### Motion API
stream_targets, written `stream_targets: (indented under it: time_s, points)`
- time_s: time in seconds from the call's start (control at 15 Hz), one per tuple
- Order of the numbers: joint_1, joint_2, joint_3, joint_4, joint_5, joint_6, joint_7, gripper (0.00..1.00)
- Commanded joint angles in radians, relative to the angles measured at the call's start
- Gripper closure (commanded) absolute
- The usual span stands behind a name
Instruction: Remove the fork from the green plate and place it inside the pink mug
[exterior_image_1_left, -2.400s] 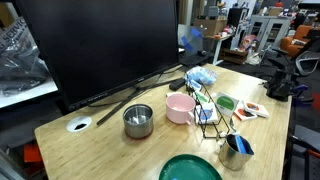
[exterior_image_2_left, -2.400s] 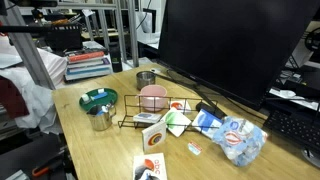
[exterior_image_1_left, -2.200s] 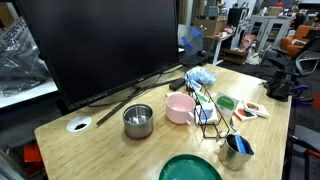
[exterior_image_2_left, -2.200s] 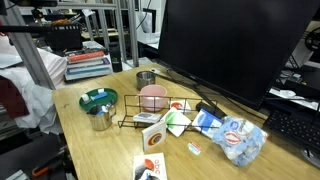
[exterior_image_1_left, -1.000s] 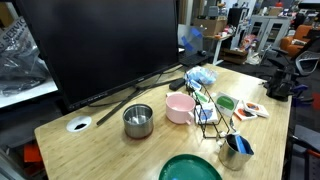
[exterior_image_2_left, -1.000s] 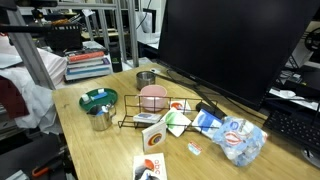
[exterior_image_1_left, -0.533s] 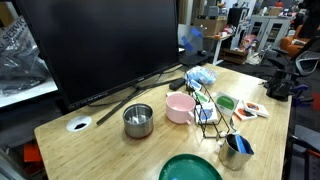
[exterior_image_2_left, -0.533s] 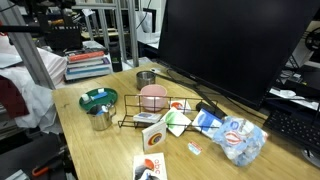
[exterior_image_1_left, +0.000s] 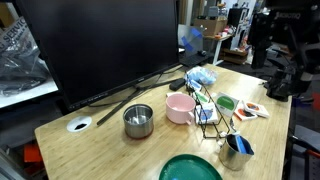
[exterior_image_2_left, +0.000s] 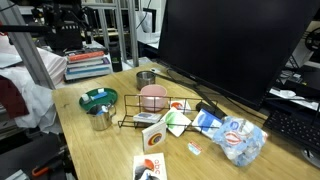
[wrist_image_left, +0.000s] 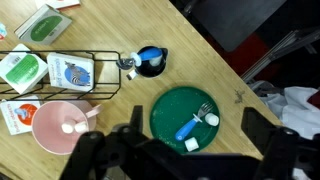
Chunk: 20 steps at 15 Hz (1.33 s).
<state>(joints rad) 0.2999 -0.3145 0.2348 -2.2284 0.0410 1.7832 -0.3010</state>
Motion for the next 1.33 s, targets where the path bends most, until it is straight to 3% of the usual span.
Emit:
stream_targets:
  time_s: [0.0,0.4,0.67,1.27]
  points:
    - [0.003,0.006,-0.002,0.008,0.0,-0.002,-0.001,0.0]
    - [0.004,0.005,-0.003,0.013,0.0,-0.003,-0.005,0.0]
    - [0.022,0.049,-0.001,-0.005,0.053,0.174,-0.028,0.0]
    - [0.026,0.341,0.031,0.044,0.103,0.367,-0.1,0.0]
